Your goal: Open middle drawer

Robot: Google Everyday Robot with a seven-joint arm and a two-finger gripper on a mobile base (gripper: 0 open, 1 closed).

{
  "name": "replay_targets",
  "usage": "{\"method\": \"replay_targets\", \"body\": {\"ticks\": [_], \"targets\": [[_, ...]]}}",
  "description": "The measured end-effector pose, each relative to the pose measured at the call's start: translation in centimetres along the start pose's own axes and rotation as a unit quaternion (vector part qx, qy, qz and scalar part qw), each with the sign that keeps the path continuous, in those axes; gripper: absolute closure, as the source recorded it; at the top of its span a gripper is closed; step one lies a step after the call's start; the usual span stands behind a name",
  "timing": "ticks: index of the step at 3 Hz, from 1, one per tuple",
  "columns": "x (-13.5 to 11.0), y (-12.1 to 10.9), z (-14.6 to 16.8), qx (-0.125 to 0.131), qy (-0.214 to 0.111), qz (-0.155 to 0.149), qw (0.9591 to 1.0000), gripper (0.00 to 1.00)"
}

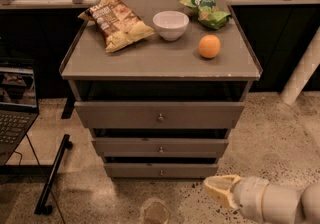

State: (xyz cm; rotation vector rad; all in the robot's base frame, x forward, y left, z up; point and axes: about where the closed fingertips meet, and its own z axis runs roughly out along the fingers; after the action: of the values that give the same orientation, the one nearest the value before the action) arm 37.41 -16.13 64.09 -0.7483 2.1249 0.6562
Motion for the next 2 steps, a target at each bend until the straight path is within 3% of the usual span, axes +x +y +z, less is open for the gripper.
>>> {"method": "replay_targets", "body": {"ticks": [1,2], "targets": [[1.8,1.8,5.1,0.0,-0.063,0.011,0.998,1.0],[0.8,-0.4,10.1,0.021,-0.105,0.013,0.9941,1.0]]}}
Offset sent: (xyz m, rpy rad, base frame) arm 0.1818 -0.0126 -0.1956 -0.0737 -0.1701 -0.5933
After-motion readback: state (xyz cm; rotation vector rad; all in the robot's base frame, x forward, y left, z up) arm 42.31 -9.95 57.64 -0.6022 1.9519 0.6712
